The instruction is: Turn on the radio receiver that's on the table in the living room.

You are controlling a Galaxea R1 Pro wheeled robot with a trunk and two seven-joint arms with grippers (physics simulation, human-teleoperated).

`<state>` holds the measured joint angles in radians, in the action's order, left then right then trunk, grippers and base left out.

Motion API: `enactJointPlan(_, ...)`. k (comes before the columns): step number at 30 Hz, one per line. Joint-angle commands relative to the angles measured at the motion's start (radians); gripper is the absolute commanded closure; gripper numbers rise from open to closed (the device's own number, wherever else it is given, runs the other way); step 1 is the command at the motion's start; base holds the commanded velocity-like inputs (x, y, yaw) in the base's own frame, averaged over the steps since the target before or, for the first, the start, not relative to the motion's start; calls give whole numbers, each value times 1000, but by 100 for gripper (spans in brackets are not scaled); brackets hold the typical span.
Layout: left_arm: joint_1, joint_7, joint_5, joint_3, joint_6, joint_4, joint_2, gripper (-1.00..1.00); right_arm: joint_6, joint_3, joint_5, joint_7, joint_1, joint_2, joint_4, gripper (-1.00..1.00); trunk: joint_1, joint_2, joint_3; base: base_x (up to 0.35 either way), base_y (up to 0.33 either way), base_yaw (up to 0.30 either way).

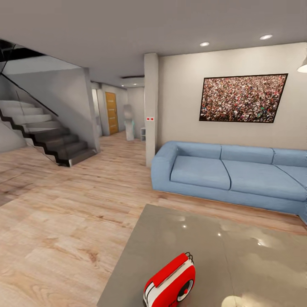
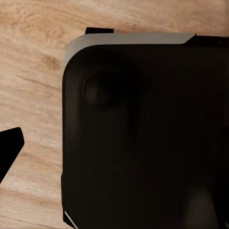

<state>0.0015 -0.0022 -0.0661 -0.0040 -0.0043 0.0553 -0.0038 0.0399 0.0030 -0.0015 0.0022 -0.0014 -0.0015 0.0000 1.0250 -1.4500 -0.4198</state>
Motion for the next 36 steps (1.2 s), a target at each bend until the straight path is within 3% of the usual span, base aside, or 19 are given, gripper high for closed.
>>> enactJointPlan(1, 0, 0, 0, 1, 0, 0, 0, -100, 0, 0, 0, 0, 0, 0, 0, -100, 0, 0, 0, 0, 0, -19)
enactJointPlan(33, 0, 1, -1, 7, 1, -2, -14, -100, 1, -3, 0, 1, 0, -9, 0, -100, 0, 0, 0, 0, 0, -1)
enactJointPlan(36, 0, 4, -1, 6, 2, -2, -15, -100, 0, -2, 0, 1, 0, -9, 0, -100, -12, 21, 9, 0, 0, 0)
